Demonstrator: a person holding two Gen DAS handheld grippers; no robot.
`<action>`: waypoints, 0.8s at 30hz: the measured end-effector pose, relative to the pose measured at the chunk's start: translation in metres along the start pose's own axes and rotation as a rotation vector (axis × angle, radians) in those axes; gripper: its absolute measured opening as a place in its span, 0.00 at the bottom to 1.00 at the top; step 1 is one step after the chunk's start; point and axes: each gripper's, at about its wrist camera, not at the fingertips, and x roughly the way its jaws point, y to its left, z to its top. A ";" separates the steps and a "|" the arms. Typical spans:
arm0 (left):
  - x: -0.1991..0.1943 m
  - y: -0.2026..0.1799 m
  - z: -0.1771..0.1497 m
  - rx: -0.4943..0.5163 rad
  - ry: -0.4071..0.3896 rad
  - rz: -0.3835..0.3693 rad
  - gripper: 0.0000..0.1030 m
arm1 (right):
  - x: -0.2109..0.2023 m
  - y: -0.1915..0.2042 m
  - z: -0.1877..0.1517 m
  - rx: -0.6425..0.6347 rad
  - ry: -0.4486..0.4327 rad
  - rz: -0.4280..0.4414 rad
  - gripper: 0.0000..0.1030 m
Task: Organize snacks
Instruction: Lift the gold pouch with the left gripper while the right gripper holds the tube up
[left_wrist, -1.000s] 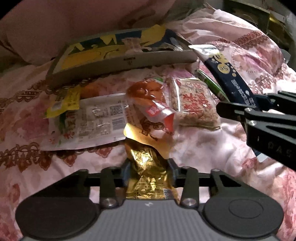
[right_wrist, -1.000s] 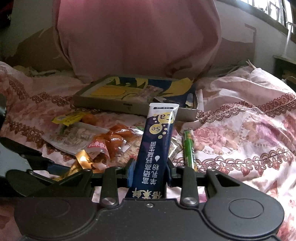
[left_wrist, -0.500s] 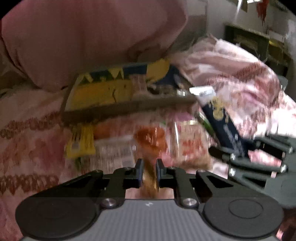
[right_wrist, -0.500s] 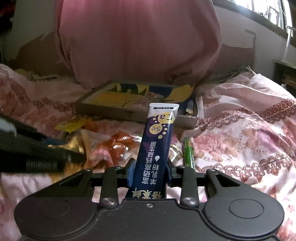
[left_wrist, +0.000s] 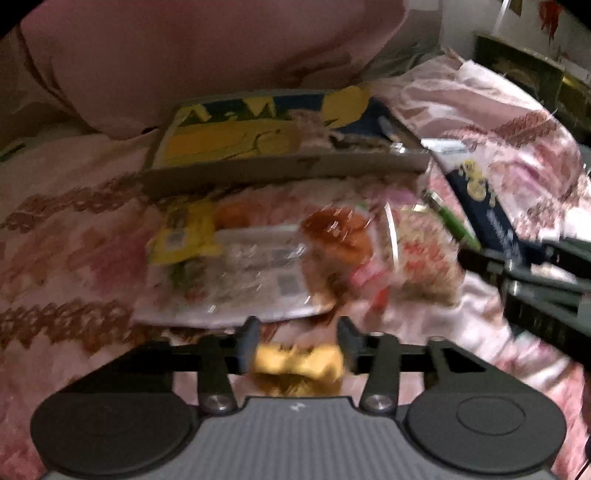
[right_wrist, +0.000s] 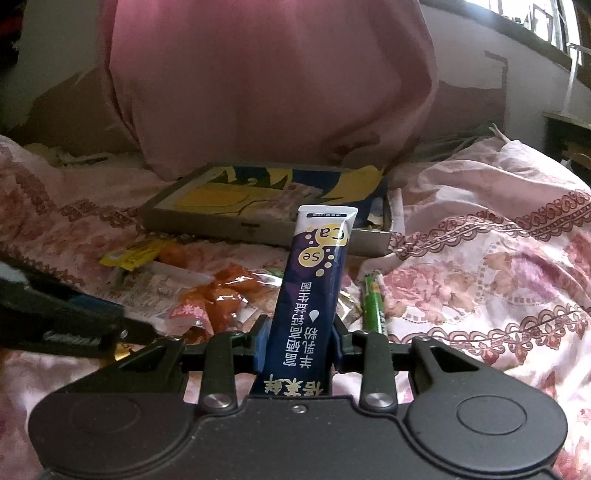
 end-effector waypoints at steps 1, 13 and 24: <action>-0.001 0.001 -0.004 0.002 0.010 0.001 0.58 | 0.001 0.001 0.000 -0.002 0.004 0.003 0.34; 0.025 -0.017 -0.021 0.046 0.114 0.017 0.74 | 0.002 0.004 -0.001 -0.008 0.015 0.014 0.34; 0.021 -0.022 -0.020 0.061 0.110 -0.001 0.52 | 0.001 0.005 -0.001 -0.012 0.016 0.022 0.34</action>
